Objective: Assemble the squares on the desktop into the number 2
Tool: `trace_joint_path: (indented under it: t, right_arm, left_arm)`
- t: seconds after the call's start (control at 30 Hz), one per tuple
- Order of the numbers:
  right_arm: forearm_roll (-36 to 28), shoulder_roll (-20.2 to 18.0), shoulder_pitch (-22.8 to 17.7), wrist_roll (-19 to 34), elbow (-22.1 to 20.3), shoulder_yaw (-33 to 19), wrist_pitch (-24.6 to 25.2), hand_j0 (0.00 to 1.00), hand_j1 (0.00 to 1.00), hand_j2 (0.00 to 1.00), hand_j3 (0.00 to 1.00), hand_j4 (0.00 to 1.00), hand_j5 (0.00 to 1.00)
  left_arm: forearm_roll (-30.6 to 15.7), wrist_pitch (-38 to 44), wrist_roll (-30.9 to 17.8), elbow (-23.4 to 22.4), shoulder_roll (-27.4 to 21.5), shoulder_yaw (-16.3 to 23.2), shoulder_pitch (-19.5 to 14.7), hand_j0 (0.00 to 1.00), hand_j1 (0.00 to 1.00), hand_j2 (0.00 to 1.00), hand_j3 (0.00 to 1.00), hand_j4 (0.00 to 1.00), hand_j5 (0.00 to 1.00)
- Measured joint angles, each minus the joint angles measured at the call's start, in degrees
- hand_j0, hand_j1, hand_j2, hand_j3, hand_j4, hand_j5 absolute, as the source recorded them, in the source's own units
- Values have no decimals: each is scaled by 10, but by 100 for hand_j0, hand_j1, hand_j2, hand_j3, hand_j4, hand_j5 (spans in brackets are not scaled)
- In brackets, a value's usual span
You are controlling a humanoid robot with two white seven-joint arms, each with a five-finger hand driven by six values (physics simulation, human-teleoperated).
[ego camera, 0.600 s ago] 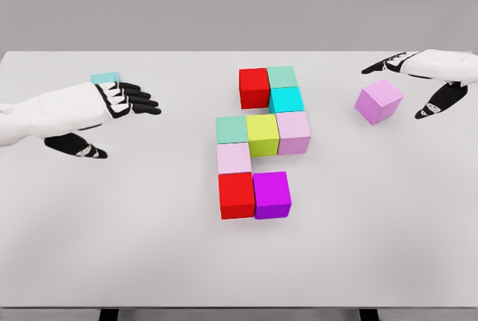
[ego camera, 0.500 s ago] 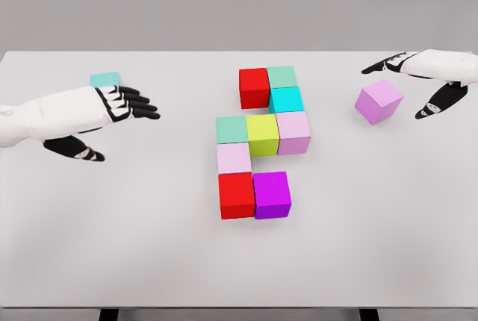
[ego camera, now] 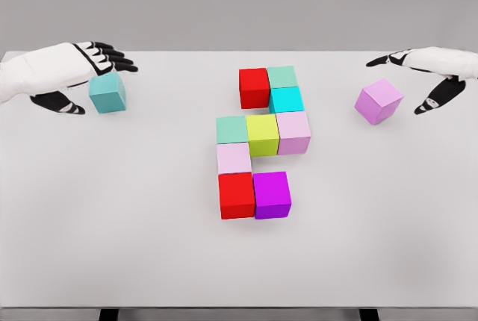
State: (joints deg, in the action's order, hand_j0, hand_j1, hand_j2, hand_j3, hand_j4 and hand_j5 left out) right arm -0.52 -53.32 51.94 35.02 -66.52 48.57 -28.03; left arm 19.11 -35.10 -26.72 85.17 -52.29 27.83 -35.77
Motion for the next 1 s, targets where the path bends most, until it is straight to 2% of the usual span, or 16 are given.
trace_joint_path:
  t: [0.1, 0.17, 0.23, 0.37, 0.63, 0.8, 1.0]
  right_arm:
    - [3, 17, 1, 0, 21, 0, 2, 100, 100, 100, 100, 100, 100]
    - [12, 25, 4, 0, 30, 1, 2, 100, 100, 100, 100, 100, 100]
    - [26, 32, 5, 0, 35, 1, 2, 100, 100, 100, 100, 100, 100]
    - [55, 44, 11, 0, 41, 1, 6, 100, 100, 100, 100, 100, 100]
    - [93, 81, 38, 0, 88, 23, 12, 100, 100, 100, 100, 100, 100]
    - [108, 103, 49, 0, 117, 44, 13, 100, 100, 100, 100, 100, 100]
    - [112, 110, 51, 0, 132, 58, 13, 100, 100, 100, 100, 100, 100]
  left_arm:
    - [3, 1, 1, -70, 24, 32, -73, 100, 100, 100, 100, 100, 100]
    - [6, 0, 3, -123, 43, 58, -81, 100, 100, 100, 100, 100, 100]
    - [9, 0, 4, -153, 55, 73, -83, 100, 100, 100, 100, 100, 100]
    - [34, 0, 5, -204, 69, 97, -132, 100, 100, 100, 100, 100, 100]
    - [72, 0, 4, -276, 91, 141, -151, 100, 100, 100, 100, 100, 100]
    - [88, 0, 5, -297, 117, 146, -154, 100, 100, 100, 100, 100, 100]
    - [91, 0, 9, -309, 124, 147, -156, 100, 100, 100, 100, 100, 100]
